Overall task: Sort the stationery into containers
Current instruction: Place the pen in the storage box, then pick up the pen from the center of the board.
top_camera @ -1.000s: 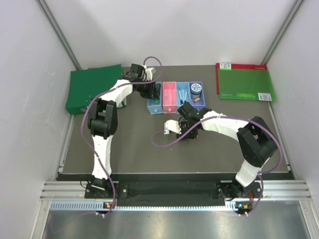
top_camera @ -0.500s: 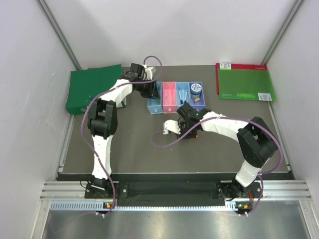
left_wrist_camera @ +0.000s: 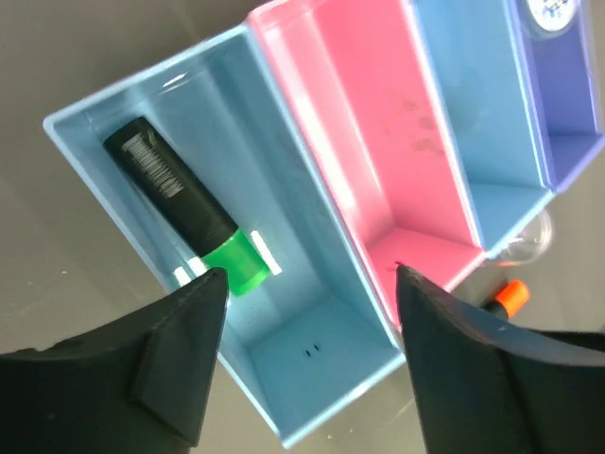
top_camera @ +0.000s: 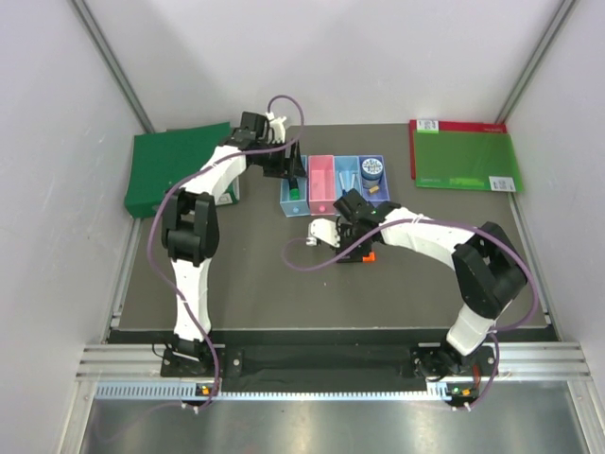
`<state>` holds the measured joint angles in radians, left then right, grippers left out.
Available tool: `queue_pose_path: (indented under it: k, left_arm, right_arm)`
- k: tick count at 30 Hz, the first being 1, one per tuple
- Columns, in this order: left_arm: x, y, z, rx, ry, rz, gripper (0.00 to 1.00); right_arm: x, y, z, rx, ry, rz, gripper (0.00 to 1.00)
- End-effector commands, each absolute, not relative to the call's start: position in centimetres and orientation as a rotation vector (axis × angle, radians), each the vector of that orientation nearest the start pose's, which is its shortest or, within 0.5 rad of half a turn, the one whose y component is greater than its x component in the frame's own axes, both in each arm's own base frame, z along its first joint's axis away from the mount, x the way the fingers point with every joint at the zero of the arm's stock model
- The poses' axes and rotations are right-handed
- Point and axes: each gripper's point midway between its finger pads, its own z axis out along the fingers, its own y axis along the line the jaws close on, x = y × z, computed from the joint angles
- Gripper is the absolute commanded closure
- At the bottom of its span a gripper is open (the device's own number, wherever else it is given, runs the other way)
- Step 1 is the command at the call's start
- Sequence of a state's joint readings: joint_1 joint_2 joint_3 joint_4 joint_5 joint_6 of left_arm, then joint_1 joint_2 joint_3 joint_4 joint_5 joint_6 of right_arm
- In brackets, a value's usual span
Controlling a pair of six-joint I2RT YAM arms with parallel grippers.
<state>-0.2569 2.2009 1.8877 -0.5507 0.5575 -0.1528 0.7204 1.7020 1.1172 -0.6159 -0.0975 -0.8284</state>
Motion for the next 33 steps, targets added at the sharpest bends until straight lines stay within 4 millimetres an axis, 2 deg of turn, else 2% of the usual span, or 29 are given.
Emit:
queue_pose_path:
  k: [1,2,6,9,11,12,14,17,18,21,27,33]
  left_arm:
    - [49.2,-24.0,19.6,0.471,2.241,-0.901,0.16]
    - [49.1,-23.8,20.6,0.481,2.220,-0.897,0.01]
    - [48.3,-22.9,22.0,0.496,2.202,-0.878,0.01]
    - [47.9,-21.9,22.7,0.489,2.195,-0.860,0.01]
    - [47.6,-21.1,23.3,0.495,2.190,-0.841,0.01]
    - [47.4,-20.9,23.5,0.498,2.189,-0.834,0.01]
    - [47.1,-19.9,24.1,0.495,2.189,-0.813,0.01]
    - [46.7,-18.3,24.8,0.488,2.193,-0.766,0.01]
    - [46.7,-17.8,24.8,0.479,2.199,-0.745,0.01]
    - [46.1,-16.2,25.4,0.485,2.198,-0.698,0.01]
    - [44.4,-14.4,26.9,0.503,2.180,-0.643,0.01]
    - [42.8,-13.7,28.7,0.545,2.159,-0.607,0.01]
  right_arm:
    - [29.6,25.2,10.8,-1.748,1.904,0.125,1.00]
    - [29.7,25.3,11.6,-1.725,1.901,0.127,1.00]
    - [30.3,26.1,14.8,-1.633,1.894,0.147,1.00]
    - [29.9,26.0,15.1,-1.650,1.895,0.160,1.00]
    - [29.7,25.6,14.4,-1.683,1.894,0.138,0.89]
    - [29.3,25.0,13.4,-1.713,1.907,0.128,0.71]
    - [29.2,24.4,12.2,-1.750,1.900,0.101,0.65]
    - [28.5,23.6,10.2,-1.817,1.902,0.102,0.45]
    - [28.0,23.3,9.4,-1.839,1.908,0.104,0.34]
    - [27.8,23.0,8.3,-1.870,1.898,0.096,0.22]
    - [28.0,22.9,6.6,-1.906,1.897,0.086,0.13]
    - [27.9,23.1,4.8,-1.953,1.907,0.107,0.12]
